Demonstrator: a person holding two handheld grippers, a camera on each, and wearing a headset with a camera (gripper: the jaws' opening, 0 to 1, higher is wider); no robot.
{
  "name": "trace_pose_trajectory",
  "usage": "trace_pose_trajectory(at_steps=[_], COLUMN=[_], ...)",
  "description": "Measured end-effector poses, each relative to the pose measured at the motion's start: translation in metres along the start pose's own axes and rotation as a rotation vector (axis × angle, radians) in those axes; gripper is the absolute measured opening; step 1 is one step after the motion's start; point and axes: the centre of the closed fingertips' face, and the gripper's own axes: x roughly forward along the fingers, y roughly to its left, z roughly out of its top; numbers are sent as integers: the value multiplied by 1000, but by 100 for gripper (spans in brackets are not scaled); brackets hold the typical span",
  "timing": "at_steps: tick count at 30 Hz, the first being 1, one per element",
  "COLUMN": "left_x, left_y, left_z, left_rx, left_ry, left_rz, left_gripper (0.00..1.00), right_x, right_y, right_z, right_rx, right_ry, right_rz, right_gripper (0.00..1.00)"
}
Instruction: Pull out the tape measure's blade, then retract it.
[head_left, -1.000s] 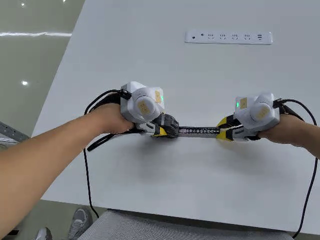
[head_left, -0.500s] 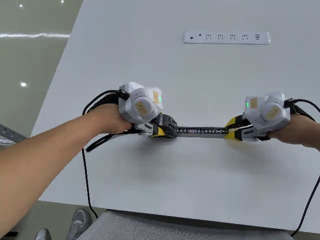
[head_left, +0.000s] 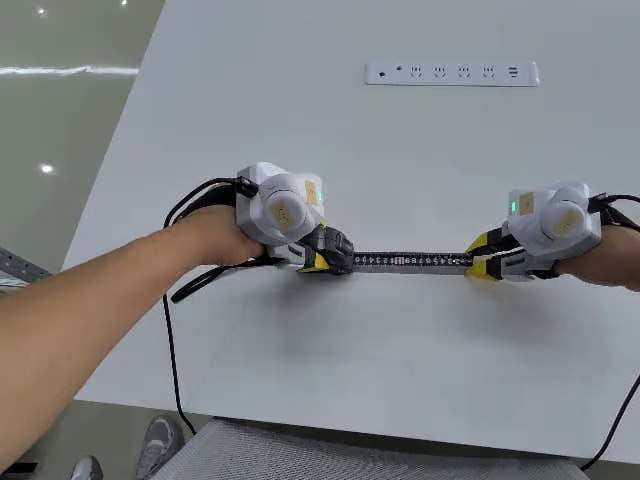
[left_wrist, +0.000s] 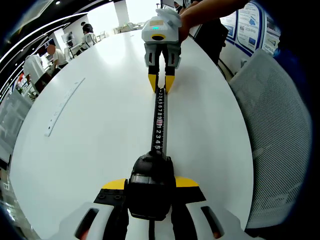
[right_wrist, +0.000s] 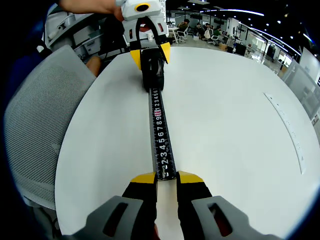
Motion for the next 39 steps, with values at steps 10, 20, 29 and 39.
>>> trace_pose_trajectory(at_steps=[10, 20, 29, 39], left_x=[-1, 0, -1, 0], left_y=[-1, 0, 0, 0], left_z=[1, 0, 0, 0], left_rx=[0, -1, -1, 1], left_ry=[2, 5, 7, 9], left_rz=[1, 0, 0, -1], left_gripper=[28, 28, 28, 28], right_x=[-12, -21, -31, -37], right_y=[-2, -3, -3, -3], right_z=[-17, -30, -43, -54], right_rx=[11, 19, 25, 34], right_ry=[18, 29, 43, 53], right_rz=[-6, -8, -10, -14], right_gripper=[10, 10, 10, 10])
